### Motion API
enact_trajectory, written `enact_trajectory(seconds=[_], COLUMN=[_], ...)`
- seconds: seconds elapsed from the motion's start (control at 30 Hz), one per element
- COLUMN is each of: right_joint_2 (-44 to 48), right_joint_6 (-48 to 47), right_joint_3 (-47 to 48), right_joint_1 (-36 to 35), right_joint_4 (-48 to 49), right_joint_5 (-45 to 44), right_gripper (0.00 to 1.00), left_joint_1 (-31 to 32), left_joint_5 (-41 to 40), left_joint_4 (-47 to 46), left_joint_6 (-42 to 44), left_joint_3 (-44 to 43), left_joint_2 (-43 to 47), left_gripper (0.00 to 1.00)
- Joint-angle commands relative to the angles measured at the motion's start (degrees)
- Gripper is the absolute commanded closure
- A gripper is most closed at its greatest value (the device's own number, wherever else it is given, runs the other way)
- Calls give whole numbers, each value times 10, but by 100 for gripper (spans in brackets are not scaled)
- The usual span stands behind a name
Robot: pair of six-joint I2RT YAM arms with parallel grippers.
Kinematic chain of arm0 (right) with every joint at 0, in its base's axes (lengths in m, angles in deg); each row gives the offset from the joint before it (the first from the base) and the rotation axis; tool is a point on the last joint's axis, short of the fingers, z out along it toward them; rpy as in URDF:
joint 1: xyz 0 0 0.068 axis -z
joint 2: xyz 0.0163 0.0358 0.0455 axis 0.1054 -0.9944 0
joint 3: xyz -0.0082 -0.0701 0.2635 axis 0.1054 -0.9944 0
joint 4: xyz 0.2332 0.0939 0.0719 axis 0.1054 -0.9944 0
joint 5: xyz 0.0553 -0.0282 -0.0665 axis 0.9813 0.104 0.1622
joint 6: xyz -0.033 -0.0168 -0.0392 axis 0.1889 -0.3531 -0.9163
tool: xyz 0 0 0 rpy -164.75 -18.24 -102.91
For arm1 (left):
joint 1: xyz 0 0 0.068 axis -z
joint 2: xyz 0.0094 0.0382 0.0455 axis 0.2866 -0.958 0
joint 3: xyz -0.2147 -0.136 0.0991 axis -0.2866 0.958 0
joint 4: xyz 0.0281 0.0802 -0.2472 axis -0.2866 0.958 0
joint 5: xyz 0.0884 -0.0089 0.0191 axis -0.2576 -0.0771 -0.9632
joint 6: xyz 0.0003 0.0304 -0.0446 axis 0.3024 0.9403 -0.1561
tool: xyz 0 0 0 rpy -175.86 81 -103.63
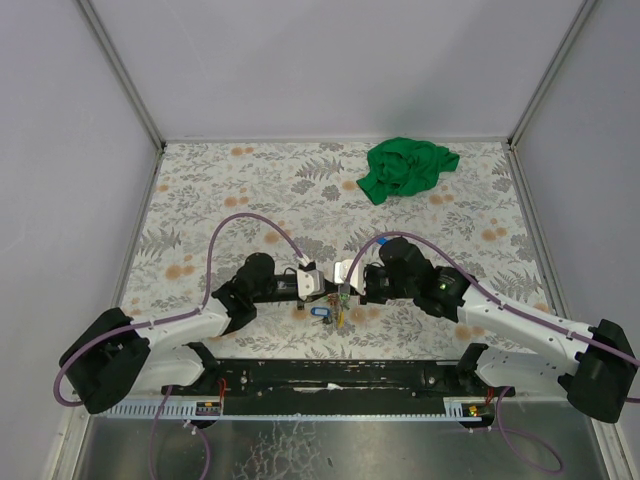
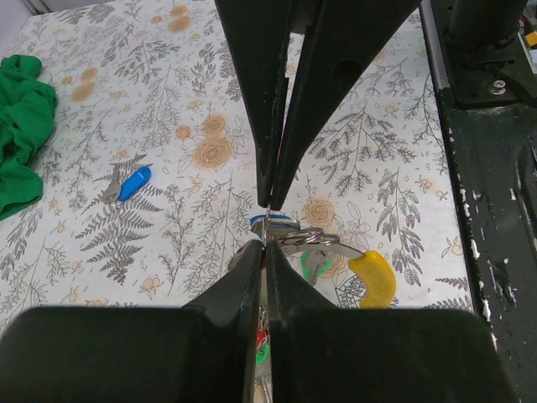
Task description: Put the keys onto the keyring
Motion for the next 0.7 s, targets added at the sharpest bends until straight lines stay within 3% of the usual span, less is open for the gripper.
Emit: enact_trajectory(seconds=[0.0, 0.67], right_joint_2=[1, -1], right_joint_6=[8, 6], right_joint_3=[43, 49], right_joint_1=[0, 0], right_joint_4=[17, -11], right_joint_5=[36, 25], right_gripper=[100, 100], left_joint_1=[8, 16], left_joint_5=[-2, -54], left_joint_4=[8, 16], left_joint_6=[13, -13], left_joint_3=[-24, -36], left_joint_2=[-6, -6], left_gripper=[100, 100])
